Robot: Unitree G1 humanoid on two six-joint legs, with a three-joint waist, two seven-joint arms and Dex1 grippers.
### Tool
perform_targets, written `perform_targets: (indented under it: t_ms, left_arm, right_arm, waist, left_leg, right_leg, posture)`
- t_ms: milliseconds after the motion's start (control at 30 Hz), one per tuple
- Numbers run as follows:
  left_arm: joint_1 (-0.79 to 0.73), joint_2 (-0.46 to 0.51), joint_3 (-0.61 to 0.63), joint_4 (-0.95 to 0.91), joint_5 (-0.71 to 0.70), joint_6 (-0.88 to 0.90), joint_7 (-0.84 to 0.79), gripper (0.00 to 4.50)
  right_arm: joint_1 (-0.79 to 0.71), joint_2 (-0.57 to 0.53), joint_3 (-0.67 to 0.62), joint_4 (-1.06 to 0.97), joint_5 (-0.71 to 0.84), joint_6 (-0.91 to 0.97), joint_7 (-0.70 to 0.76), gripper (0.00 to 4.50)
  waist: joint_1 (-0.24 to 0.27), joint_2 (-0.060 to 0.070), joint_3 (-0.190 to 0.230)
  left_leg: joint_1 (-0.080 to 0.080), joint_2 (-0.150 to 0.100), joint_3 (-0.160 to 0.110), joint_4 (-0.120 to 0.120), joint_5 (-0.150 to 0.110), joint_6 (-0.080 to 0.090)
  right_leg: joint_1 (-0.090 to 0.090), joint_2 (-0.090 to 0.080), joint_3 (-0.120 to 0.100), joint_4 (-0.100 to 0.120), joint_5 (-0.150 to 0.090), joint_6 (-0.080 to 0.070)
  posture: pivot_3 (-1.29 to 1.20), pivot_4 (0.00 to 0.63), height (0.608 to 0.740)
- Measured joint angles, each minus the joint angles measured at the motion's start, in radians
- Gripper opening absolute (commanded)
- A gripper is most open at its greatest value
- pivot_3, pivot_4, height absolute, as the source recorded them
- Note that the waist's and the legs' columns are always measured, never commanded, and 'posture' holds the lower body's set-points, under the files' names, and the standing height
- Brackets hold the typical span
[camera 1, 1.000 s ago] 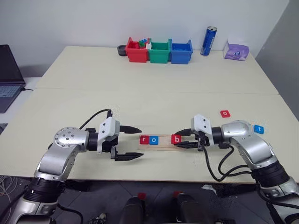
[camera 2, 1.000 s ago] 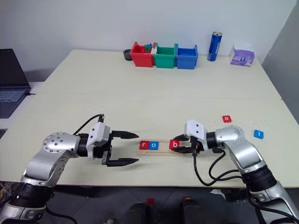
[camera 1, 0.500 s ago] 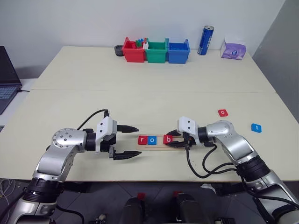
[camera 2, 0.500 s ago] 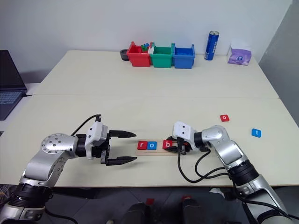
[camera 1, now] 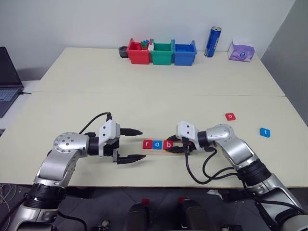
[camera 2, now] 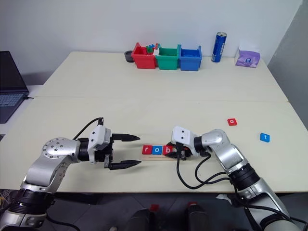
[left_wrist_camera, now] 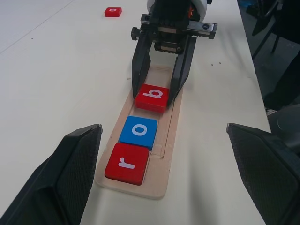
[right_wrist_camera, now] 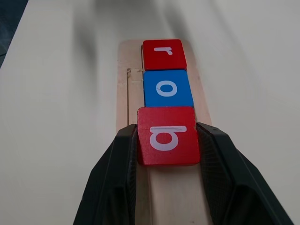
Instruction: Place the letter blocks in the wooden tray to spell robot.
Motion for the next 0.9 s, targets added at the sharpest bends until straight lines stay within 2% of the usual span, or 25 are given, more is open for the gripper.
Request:
perform_targets:
  t_ms: [900]
  left_arm:
    - [0.002, 0.000, 0.000, 0.001, 0.000, -0.003, 0.005, 4.50]
  right_arm:
    - [-0.024, 0.003, 0.009, 0.027, -0.032, -0.032, 0.020, 1.45]
  waist:
    - [0.000, 0.000, 0.000]
  left_leg:
    - [0.000, 0.000, 0.000, 0.000, 0.000, 0.000]
  right_leg:
    - [0.000, 0.000, 0.000, 0.000, 0.000, 0.000]
  posture:
    - [0.00, 0.150, 0.740]
